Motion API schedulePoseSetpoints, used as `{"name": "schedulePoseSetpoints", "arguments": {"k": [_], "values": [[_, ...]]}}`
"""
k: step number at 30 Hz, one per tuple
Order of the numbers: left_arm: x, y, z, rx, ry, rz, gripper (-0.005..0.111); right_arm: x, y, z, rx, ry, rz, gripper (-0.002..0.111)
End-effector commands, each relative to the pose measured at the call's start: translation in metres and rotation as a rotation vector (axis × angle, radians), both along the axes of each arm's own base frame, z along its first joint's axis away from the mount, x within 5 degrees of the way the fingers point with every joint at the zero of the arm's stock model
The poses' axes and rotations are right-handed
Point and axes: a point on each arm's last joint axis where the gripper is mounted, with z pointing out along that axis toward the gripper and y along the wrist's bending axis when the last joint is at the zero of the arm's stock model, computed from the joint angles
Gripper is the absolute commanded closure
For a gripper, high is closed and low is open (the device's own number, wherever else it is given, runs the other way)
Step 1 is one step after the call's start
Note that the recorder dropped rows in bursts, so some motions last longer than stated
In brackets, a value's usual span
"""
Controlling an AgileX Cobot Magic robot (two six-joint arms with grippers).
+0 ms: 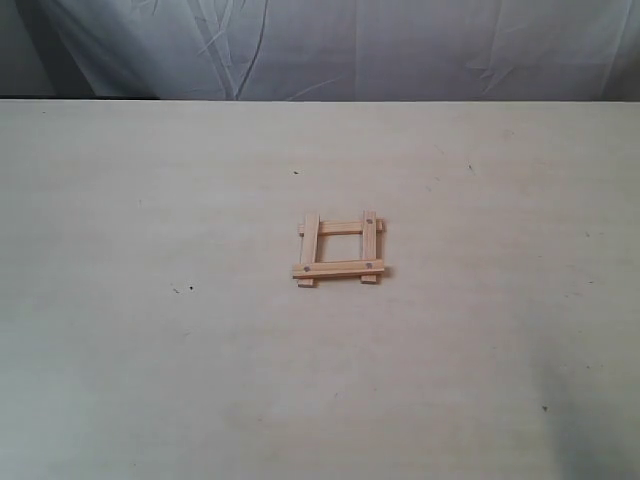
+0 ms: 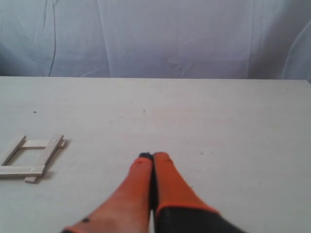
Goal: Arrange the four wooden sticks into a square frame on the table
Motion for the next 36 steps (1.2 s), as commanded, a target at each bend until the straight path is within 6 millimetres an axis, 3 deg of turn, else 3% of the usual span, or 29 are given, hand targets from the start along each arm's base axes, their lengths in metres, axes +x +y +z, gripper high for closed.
{"name": "schedulePoseSetpoints", "arguments": {"k": [1,4,10,15,36], "values": [[-0.001,0.001,0.0,-0.005,-0.009,0.005,0.107,0.0,-0.001,0.0,-0.007,-0.02,-0.018,0.108],[-0.001,0.001,0.0,-0.005,-0.009,0.005,0.107,0.001,-0.002,-0.001,-0.015,-0.028,-0.02,0.108],[-0.001,0.001,0.0,-0.005,-0.009,0.005,0.107,0.008,0.0,-0.039,0.01,0.051,-0.015,0.108],[-0.001,0.001,0.0,-0.005,-0.009,0.005,0.107,0.01,0.0,-0.05,0.009,0.064,-0.016,0.108],[-0.001,0.001,0.0,-0.005,-0.009,0.005,0.107,0.01,0.0,-0.049,0.014,0.048,-0.017,0.108]]}}
